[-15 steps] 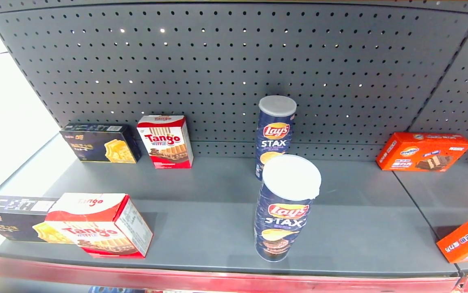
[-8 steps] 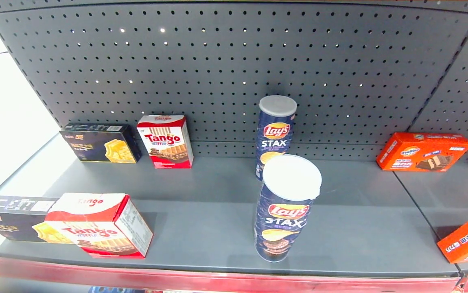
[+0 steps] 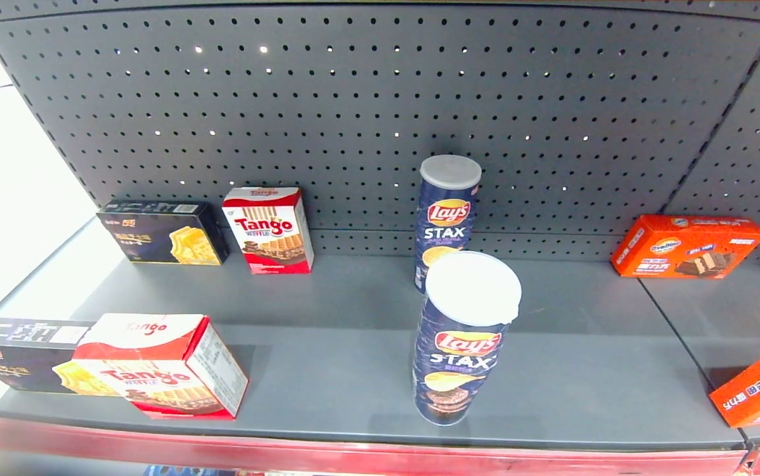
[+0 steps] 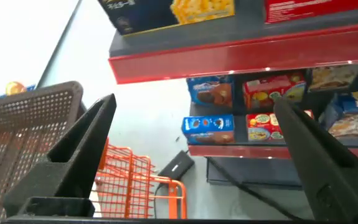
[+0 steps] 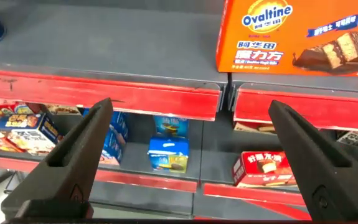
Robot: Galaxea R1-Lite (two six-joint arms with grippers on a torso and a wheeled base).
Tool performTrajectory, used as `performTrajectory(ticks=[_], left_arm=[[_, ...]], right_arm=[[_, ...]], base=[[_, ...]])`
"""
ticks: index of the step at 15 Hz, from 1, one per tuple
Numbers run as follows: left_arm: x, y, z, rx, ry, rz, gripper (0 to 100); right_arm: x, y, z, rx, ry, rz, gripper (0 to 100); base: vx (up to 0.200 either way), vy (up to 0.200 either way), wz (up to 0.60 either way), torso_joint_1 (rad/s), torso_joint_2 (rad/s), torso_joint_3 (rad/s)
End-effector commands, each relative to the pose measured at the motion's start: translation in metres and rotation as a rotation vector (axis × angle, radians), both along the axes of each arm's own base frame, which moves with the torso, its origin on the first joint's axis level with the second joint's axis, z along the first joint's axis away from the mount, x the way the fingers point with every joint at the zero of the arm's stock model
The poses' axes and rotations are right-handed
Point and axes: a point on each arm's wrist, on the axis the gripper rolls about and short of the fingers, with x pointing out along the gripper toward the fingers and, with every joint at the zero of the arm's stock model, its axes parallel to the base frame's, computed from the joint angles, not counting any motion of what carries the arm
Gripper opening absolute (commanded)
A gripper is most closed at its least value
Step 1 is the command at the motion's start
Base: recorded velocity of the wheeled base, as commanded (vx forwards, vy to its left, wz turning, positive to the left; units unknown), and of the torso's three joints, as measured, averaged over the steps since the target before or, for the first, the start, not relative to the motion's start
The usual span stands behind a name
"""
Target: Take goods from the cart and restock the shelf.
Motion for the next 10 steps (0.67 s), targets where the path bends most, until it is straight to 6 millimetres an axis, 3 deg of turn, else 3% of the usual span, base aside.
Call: performTrajectory(ticks=[1, 5, 8, 10], left_arm=[[-0.007, -0.001, -0.003, -0.033, -0.084, 0.04, 100], [-0.004, 0.0, -0.008, -0.159, -0.173, 0.119, 100], [0.0, -0.006, -0.013, -0.182, -0.178, -0.166, 100], [0.001, -0.008, -0.015, -0.099, -0.17, -0.284, 100]], right_arm=[[0.0, 0.0, 0.0, 0.001, 0.003, -0.001, 100], [-0.001, 0.0, -0.001, 0.002, -0.008, -0.02, 100], [-0.005, 0.001, -0.002, 0.01, -0.069, -0.04, 100], [-0.005, 0.001, -0.002, 0.011, -0.072, -0.038, 100]], base=[[0.0, 0.0, 0.0, 0.0, 0.0, 0.0], [0.0, 0.0, 0.0, 0.0, 0.0, 0.0], [0.0, 0.0, 0.0, 0.0, 0.0, 0.0], [0.0, 0.0, 0.0, 0.0, 0.0, 0.0]])
